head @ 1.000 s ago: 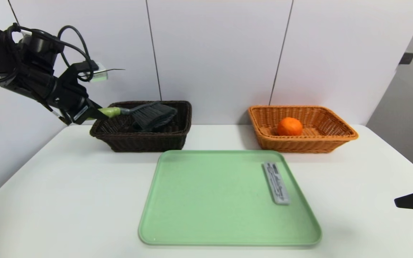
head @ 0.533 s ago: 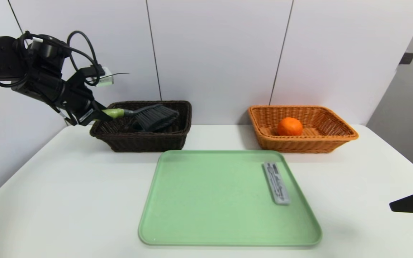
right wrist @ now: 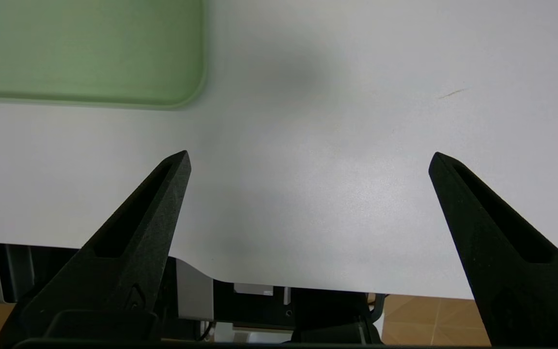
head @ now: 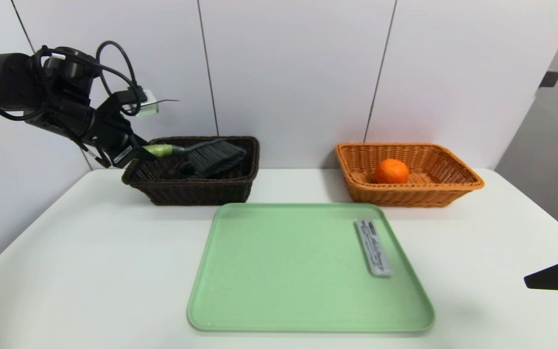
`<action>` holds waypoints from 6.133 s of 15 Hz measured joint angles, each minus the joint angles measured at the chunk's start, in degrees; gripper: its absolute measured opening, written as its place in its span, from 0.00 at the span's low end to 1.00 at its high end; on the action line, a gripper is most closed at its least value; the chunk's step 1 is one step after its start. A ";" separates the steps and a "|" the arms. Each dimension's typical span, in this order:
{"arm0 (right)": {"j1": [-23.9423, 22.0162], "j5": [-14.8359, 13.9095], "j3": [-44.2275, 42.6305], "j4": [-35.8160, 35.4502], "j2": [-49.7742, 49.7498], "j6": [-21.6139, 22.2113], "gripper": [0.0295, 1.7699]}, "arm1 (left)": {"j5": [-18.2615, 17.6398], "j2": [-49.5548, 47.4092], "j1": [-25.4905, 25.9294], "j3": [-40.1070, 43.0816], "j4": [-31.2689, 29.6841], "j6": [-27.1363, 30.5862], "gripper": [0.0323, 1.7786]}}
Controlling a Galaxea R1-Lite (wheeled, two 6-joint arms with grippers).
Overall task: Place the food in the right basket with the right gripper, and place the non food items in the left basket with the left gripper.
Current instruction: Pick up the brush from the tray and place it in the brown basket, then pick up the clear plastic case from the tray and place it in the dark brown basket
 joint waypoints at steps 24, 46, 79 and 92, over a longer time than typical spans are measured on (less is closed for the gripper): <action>0.39 0.05 -6.01 -1.29 -2.04 0.41 0.96 | 11.51 -28.36 -23.39 2.88 8.31 -55.25 0.93; 20.29 -8.19 -37.73 2.39 48.17 23.37 0.96 | 41.79 -67.22 -15.09 58.77 0.41 -67.83 0.95; 16.26 -3.22 -37.14 2.12 53.89 23.45 0.96 | 41.85 -67.96 -14.74 58.36 -0.98 -65.21 0.95; 16.19 -3.25 -37.29 1.95 54.83 23.30 0.96 | 41.80 -67.50 -14.74 58.44 -1.79 -64.77 0.95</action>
